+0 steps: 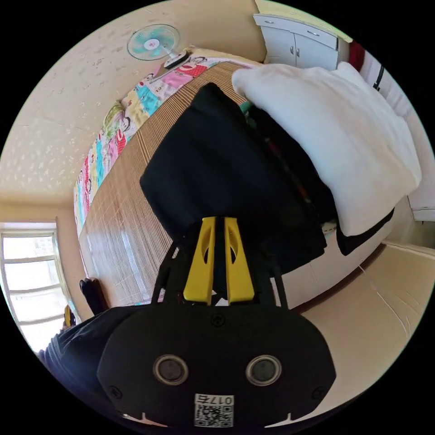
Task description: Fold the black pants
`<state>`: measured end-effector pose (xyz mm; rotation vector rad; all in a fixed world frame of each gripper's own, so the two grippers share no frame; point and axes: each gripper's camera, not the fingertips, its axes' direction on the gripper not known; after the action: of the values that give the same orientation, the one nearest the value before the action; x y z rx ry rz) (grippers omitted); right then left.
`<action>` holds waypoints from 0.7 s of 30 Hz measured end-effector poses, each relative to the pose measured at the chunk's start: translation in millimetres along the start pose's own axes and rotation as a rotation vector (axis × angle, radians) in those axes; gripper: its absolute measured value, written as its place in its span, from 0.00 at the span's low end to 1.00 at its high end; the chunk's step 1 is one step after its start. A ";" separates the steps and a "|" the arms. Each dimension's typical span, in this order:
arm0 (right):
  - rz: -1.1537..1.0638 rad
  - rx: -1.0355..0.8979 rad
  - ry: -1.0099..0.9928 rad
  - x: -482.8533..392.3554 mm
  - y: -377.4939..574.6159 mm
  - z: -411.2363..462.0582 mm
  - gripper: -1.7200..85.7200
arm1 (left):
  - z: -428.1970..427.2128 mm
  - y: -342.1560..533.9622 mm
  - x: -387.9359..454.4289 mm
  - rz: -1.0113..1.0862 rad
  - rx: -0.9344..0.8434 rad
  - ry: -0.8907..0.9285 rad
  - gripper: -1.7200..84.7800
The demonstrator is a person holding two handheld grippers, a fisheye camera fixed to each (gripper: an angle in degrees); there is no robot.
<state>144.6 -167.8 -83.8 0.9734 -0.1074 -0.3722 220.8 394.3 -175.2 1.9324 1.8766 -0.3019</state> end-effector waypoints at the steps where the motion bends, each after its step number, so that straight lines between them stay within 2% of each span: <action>1: 0.010 0.021 0.062 -4.3 -5.2 -7.5 0.10 | -5.6 -1.7 -2.9 -0.006 0.020 0.014 0.01; 5: 0.028 0.030 0.247 -4.0 -26.1 -18.0 0.15 | -28.6 -21.6 -14.1 0.013 0.103 0.112 0.01; 8: -0.026 -0.055 0.286 2.0 -31.0 4.0 0.16 | -27.9 -36.8 -11.4 0.066 0.102 0.106 0.01; 12: 0.045 -0.029 0.264 13.4 -30.2 2.5 0.15 | -13.6 -56.7 -30.6 0.025 0.089 0.136 0.01; 16: 0.137 -0.021 0.025 32.1 -28.1 -25.6 0.06 | 4.5 -72.9 -48.7 -0.008 0.062 0.120 0.01; 18: 0.058 0.013 -0.163 34.1 -20.2 -38.4 0.05 | 17.7 -83.1 -55.1 -0.001 0.038 0.090 0.01; 20: -0.040 0.071 -0.491 34.8 -5.0 -52.8 0.04 | 27.8 -90.9 -60.0 0.007 0.022 0.086 0.01; 21: -0.053 0.100 -0.567 34.6 -0.3 -56.8 0.04 | 34.8 -96.2 -63.9 0.011 0.008 0.082 0.01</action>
<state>191.2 -135.6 -118.6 0.9472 -0.6200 -0.6899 126.6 321.0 -192.4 1.9876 1.9181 -0.2305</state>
